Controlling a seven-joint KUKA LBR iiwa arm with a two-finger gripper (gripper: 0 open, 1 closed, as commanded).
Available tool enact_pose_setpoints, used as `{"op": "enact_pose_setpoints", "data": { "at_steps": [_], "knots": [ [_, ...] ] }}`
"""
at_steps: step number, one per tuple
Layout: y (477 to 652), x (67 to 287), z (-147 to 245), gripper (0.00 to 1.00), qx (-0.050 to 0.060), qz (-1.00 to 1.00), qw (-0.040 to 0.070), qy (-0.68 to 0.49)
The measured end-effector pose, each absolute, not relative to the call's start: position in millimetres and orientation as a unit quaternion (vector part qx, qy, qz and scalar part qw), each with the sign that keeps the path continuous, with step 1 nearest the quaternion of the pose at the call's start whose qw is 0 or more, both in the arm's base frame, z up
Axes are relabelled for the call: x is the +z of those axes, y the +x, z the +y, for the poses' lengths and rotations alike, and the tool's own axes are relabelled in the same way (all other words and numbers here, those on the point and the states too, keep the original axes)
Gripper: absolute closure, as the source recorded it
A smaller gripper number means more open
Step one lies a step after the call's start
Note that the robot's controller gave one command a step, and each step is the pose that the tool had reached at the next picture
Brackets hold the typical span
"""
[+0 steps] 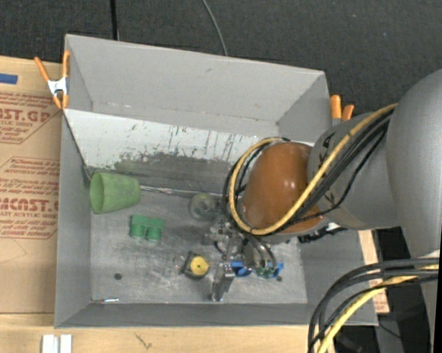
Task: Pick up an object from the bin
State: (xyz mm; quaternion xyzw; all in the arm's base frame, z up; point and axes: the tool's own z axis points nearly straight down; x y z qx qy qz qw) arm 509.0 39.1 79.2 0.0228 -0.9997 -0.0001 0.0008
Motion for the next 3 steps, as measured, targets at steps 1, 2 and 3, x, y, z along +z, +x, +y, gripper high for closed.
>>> {"op": "enact_pose_setpoints", "data": {
  "at_steps": [1, 2, 3],
  "knots": [
    [486.9, 77.8, 82.5, 0.00, 0.000, -0.991, -0.008, 0.134],
    [486.0, 77.5, 83.1, 1.00, -0.001, -0.991, -0.006, 0.133],
    [486.4, 200.9, 62.4, 1.00, 0.000, -0.970, -0.003, 0.242]
  ]
}}
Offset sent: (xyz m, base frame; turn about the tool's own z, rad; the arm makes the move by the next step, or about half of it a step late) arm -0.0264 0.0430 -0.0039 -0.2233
